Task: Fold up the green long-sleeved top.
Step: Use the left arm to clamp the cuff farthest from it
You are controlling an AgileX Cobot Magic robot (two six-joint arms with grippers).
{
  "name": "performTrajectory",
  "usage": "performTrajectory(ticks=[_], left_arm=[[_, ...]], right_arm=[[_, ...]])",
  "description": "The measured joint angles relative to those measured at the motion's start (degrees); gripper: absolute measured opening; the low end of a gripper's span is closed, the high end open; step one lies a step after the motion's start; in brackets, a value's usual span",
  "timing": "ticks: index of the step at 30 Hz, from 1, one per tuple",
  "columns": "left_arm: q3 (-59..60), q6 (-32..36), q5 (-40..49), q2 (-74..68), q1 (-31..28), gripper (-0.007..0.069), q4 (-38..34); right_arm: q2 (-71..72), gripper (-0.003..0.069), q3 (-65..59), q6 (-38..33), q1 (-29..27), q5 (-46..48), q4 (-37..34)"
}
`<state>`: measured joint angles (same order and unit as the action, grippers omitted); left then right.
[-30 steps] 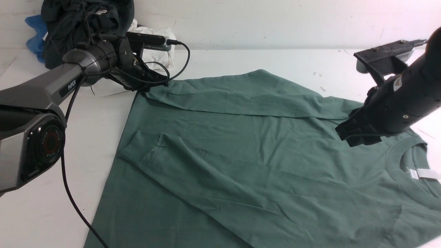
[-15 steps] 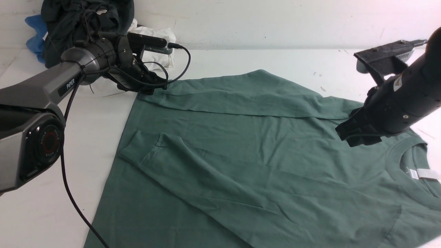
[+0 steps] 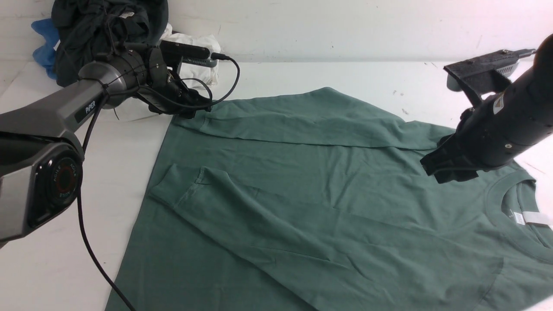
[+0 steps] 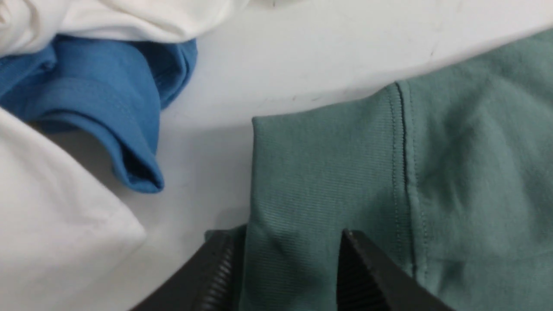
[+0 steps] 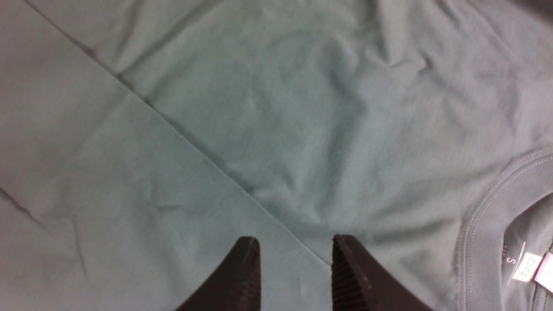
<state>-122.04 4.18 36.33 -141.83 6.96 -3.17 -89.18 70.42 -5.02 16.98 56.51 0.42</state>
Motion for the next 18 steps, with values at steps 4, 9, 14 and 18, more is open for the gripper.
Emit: performTrajectory(ticks=[4,9,14,18], left_arm=[[-0.1,0.0,-0.6,-1.0,0.1,0.0296,-0.4],[-0.1,0.0,-0.7,-1.0,0.2,0.0238,-0.4],[-0.1,0.0,-0.7,-0.9,0.6,0.0097,-0.4],[0.0,0.1,0.2,0.6,0.7,0.0027,0.1]], right_arm=[[0.0,0.0231,0.0,0.0,0.0,0.0,0.0],[0.0,0.0231,0.0,0.0,0.0,0.0,0.0],[0.0,0.0231,0.0,0.0,0.0,0.0,0.1],[0.0,0.0231,0.0,0.0,0.0,0.0,0.1]])
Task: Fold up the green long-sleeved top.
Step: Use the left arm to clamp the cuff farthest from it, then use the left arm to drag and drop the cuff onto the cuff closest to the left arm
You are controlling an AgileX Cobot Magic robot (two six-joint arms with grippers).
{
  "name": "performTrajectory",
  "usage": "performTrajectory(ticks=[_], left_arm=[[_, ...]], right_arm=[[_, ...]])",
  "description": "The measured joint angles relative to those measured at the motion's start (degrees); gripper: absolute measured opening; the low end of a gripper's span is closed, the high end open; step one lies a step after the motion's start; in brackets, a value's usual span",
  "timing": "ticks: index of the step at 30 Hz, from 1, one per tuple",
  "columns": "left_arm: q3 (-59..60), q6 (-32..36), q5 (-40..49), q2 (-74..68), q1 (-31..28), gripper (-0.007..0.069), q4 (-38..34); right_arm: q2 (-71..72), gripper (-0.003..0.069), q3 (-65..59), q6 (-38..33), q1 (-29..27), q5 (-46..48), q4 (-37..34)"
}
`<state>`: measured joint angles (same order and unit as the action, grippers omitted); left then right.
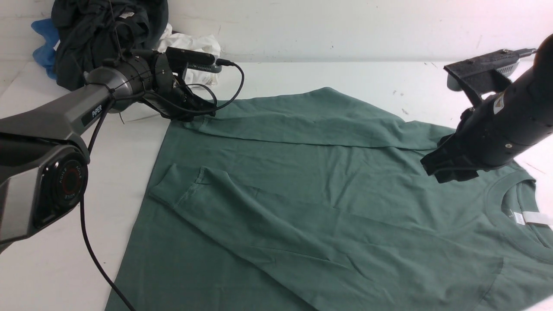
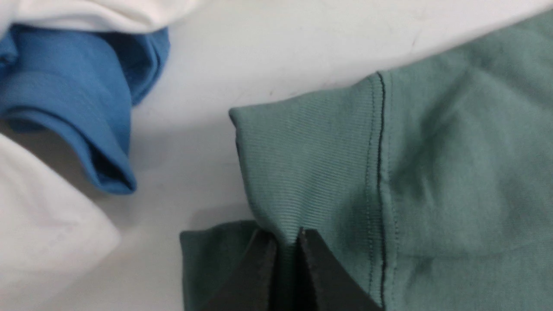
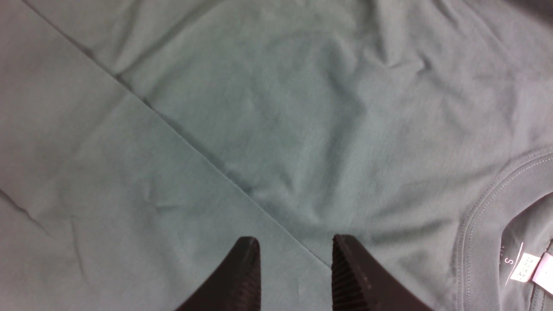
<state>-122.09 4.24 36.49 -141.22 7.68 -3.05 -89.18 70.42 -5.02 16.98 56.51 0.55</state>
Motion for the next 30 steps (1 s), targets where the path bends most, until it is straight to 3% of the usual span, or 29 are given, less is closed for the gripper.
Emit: performTrajectory(ticks=[5,16,21,26,30], left_arm=[[0.0,0.2,3.3,3.3,0.3,0.0024,0.2],[0.0,2.3,27.6,14.2,0.6,0.0024,-0.3],[0.5,2.8,33.8,19.4,0.6,0.0024,-4.1],[11.6,2.8,33.9,28.8,1.1,0.0024,-7.5],[26.8,2.8,33.2,36.8,1.5,0.0024,-8.6]], right_arm=[[0.0,0.0231,0.0,0.0,0.0,0.0,0.1],[0.4,0.0231,0.0,0.0,0.0,0.9,2.0],[4.0,0.0231,0.0,0.0,0.0,1.5,2.0],[9.7,0.0231,0.0,0.0,0.0,2.2,2.0],[14.7,0.0231,0.0,0.0,0.0,3.0,1.9]])
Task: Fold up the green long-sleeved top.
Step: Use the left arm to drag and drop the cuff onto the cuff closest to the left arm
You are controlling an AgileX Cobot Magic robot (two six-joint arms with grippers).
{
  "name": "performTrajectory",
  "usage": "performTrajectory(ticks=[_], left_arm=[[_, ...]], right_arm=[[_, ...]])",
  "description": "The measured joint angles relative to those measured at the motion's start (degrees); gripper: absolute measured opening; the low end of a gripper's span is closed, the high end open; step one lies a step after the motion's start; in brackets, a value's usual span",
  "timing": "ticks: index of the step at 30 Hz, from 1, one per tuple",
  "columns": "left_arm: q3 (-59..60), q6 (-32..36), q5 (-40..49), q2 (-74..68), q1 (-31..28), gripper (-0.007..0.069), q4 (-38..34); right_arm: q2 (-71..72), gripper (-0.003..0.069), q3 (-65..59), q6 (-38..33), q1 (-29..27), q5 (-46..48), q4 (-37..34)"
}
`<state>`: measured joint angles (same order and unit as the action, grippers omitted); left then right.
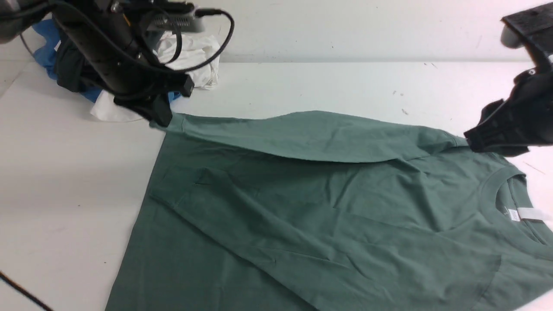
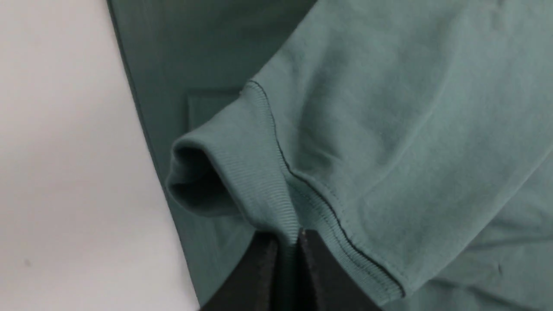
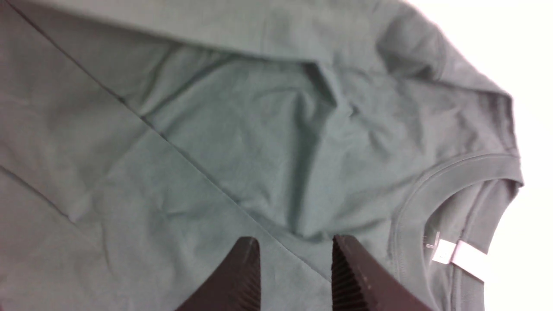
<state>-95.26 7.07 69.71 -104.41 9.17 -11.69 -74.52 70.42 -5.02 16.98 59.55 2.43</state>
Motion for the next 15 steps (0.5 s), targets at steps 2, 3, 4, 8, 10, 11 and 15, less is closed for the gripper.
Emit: performTrajectory(ticks=[2,3,4,8,10,11,15], left_arm=[[5.7,0.0,-1.8,2.7,0.0,0.0024,-0.3],[11.3,0.0,-4.1,5.3,0.0,0.0024,-0.4],[15.7,0.0,-6.2,7.3,0.0,0.0024,-0.4],[26.5,0.0,-12.9,11.5,0.0,0.0024,-0.5],[30.2,0.1,-15.4,12.3,0.0,0.0024,-0.5],[31.9,0.6,-16.9,12.3,0.0,0.0024,-0.5],[36.0,3.5,-21.0,12.1,0.0,0.0045,-0.5]], right_arm=[[1.5,0.0231,0.0,0.0,0.0,0.4,-0.1],[2.9,0.0231,0.0,0.0,0.0,0.9,-0.4],[3.8,0.0231,0.0,0.0,0.0,1.2,-0.7],[5.4,0.0231,0.0,-0.5,0.0,1.6,-2.9],[5.4,0.0231,0.0,-1.3,0.0,1.6,-4.1],[5.4,0.0231,0.0,-1.8,0.0,1.7,-4.9],[5.4,0.0231,0.0,-4.3,0.0,3.1,-8.3]])
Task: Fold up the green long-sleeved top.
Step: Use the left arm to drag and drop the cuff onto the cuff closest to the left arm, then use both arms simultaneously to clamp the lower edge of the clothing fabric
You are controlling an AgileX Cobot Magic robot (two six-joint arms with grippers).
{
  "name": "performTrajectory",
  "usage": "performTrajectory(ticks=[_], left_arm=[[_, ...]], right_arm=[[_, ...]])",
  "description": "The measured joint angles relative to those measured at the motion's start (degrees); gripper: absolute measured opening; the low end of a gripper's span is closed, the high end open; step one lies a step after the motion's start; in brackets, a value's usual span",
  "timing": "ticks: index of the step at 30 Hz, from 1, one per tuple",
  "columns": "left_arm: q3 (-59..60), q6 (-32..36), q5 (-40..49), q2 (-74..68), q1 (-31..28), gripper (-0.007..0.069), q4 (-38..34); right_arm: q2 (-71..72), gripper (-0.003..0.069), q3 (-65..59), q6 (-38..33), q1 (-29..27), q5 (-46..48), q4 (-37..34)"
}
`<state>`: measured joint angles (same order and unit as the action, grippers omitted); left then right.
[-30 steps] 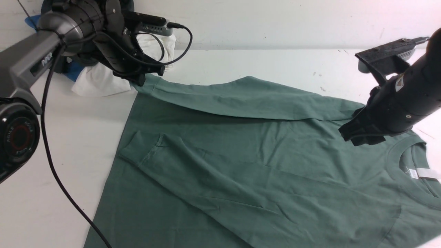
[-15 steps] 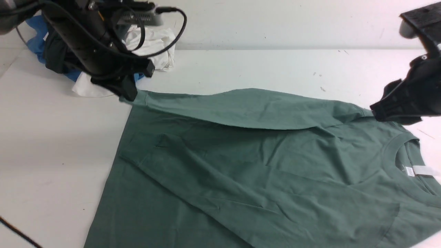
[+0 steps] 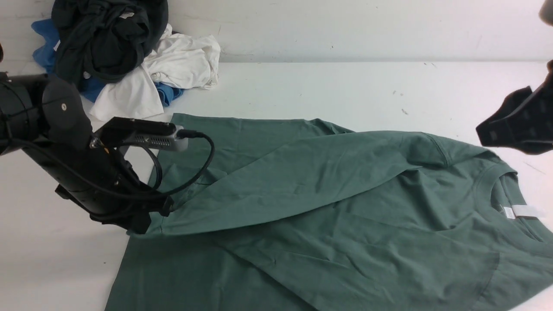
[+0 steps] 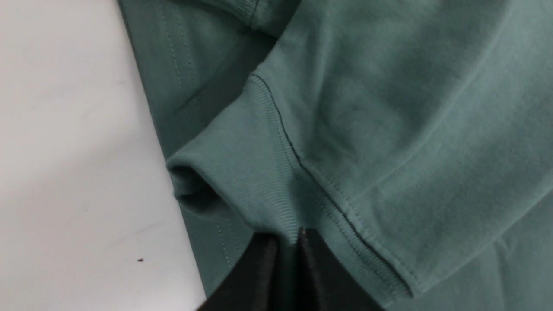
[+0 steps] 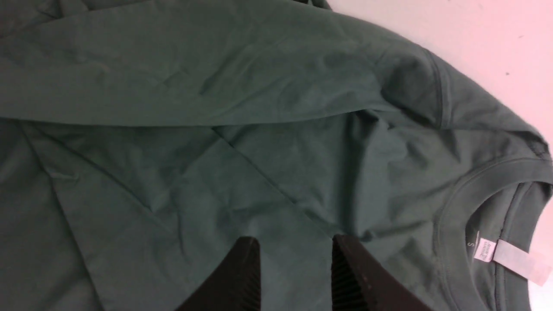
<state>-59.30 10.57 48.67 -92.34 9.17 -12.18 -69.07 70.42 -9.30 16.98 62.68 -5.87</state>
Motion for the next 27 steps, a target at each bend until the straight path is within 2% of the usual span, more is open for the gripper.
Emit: performTrajectory(ticks=[6,9,12,14,15,19,20,23,27], left_arm=[[0.5,5.1,-0.5,-0.1,0.0,0.0213,0.0],[-0.8,6.8,3.7,2.4,0.5,0.0348,0.1],[-1.4,8.1,7.2,6.4,3.3,0.0407,0.4],[-1.2,8.6,9.3,8.7,6.0,0.0417,0.7],[-0.5,9.0,11.4,11.3,9.8,0.0417,1.5],[3.4,9.3,16.5,14.5,17.9,0.0413,5.5],[6.1,9.3,18.8,15.2,21.0,0.0413,8.5],[11.8,9.3,20.3,15.4,24.9,0.0413,13.3],[18.8,9.5,18.0,15.4,26.4,0.0413,15.6]], right_arm=[[0.0,0.0231,0.0,-2.5,0.0,3.4,-2.8],[0.0,0.0231,0.0,-3.3,0.2,7.7,-4.1],[0.0,0.0231,0.0,-3.5,1.9,8.9,-4.2],[0.0,0.0231,0.0,-3.5,4.0,8.9,-4.2],[0.1,0.0231,0.0,-3.4,6.8,8.9,-4.2],[1.8,0.0231,-1.4,-3.2,12.8,8.9,-3.9],[3.1,0.0231,-2.7,-3.1,15.4,8.9,-3.7],[6.0,0.0231,-7.4,-2.5,19.4,8.9,-3.6],[8.7,0.0231,-14.7,-1.7,20.5,8.9,-2.4]])
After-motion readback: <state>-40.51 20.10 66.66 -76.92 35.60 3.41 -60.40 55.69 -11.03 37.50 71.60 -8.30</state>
